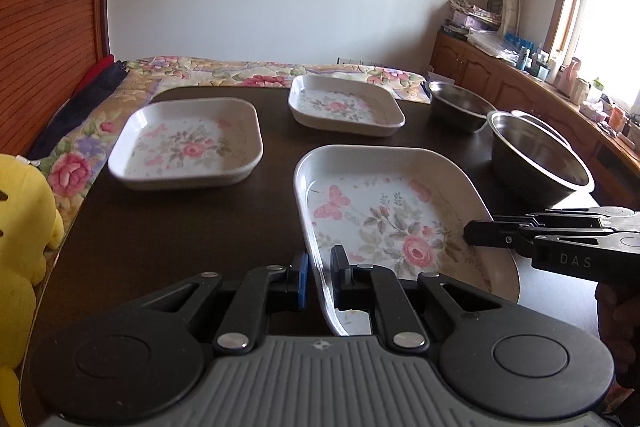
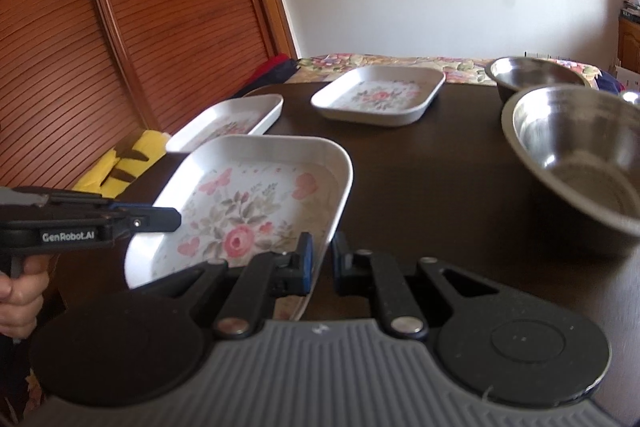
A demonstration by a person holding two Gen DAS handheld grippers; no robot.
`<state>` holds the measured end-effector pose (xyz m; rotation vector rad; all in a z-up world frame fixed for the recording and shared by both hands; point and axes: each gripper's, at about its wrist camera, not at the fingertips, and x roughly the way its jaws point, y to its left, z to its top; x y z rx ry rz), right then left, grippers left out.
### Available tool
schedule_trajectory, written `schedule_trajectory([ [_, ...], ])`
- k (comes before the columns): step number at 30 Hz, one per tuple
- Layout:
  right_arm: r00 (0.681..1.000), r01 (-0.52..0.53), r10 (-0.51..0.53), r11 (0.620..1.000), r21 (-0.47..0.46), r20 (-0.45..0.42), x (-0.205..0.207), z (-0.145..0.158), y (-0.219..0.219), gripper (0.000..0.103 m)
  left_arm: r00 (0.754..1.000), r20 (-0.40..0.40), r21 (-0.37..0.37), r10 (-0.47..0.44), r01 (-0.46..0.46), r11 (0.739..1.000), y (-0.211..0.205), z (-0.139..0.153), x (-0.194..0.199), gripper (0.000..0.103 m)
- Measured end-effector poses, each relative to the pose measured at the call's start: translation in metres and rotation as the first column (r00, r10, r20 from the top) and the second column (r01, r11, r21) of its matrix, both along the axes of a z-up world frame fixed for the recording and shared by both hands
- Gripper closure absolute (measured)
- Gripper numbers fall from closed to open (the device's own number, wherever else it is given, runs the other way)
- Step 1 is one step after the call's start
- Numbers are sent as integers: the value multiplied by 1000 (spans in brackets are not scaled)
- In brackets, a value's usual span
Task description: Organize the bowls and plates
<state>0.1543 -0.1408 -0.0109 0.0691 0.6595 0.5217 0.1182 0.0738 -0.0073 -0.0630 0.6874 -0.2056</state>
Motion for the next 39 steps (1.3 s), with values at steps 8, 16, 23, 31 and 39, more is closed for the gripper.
schedule_trajectory([
  [8,1000,-3,3,1000,7,-14,-17,-3,-1,91,1000,-14,8,-1,1,1000,-1,-7,-9,91],
  [16,999,9,-9,1000,9,-32,-19,-10,0,88,999,-38,3,5,-5,1000,2,-20,-9,91],
  [23,999,17,-17,1000,10,-29,-21,-12,0,88,999,-39,0,1,-1,1000,2,-22,-7,91],
  [31,1000,30,-30,1000,3,-7,-21,-10,-2,85,999,-37,-31,29,-30,999,7,-21,-5,78],
  [39,996,64,-64,998,-6,59,-17,8,-12,79,998,14,-31,57,-56,998,15,-8,-5,48],
])
